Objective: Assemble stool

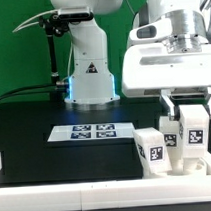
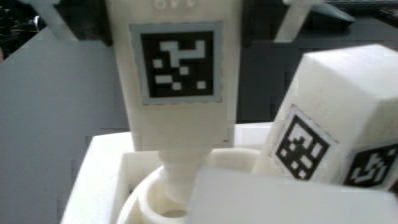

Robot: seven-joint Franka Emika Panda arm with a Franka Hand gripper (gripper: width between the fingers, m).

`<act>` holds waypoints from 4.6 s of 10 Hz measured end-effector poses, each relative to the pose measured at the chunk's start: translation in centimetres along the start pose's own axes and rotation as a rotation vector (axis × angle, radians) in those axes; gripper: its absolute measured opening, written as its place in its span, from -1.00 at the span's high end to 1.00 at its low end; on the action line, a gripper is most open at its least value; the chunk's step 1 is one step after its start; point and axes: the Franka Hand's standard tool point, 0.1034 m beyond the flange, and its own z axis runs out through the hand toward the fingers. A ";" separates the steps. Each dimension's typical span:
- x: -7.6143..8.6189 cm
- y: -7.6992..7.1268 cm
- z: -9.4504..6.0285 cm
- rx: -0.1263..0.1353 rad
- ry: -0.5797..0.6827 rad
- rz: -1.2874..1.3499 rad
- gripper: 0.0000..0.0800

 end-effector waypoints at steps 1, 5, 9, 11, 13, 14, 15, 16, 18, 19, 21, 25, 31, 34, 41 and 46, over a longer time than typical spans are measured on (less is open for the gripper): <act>0.1 -0.2 0.1 0.001 0.003 0.000 0.16; 0.1 -0.4 0.1 0.002 0.007 0.000 0.16; -0.7 -0.7 0.1 0.005 -0.006 -0.007 0.16; -1.1 -0.6 0.5 0.001 -0.013 -0.011 0.16; -1.1 -0.7 0.8 -0.001 -0.005 -0.014 0.16; -1.1 -0.7 0.8 -0.001 -0.005 -0.014 0.16; -1.1 -0.7 0.8 -0.001 -0.005 -0.015 0.16; -1.1 -0.5 0.8 -0.002 -0.010 -0.013 0.16; -1.1 -0.5 0.8 -0.003 -0.012 -0.013 0.16; -1.1 -0.4 0.8 -0.003 -0.013 -0.013 -0.06; -1.1 -0.4 0.8 -0.003 -0.014 -0.015 -0.47; -1.2 -0.4 0.9 -0.004 -0.014 -0.018 -0.62; -0.2 0.2 0.4 -0.003 -0.049 0.022 -0.62; 2.5 2.0 -0.1 0.005 -0.134 0.113 -0.62; 1.1 -0.1 1.5 -0.023 -0.573 0.223 -0.62; 1.1 0.3 1.6 -0.028 -0.578 0.332 -0.62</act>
Offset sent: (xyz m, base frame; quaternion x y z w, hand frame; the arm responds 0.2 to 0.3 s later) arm -0.0069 0.0068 -0.0075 0.0040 0.0022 -0.0004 1.0000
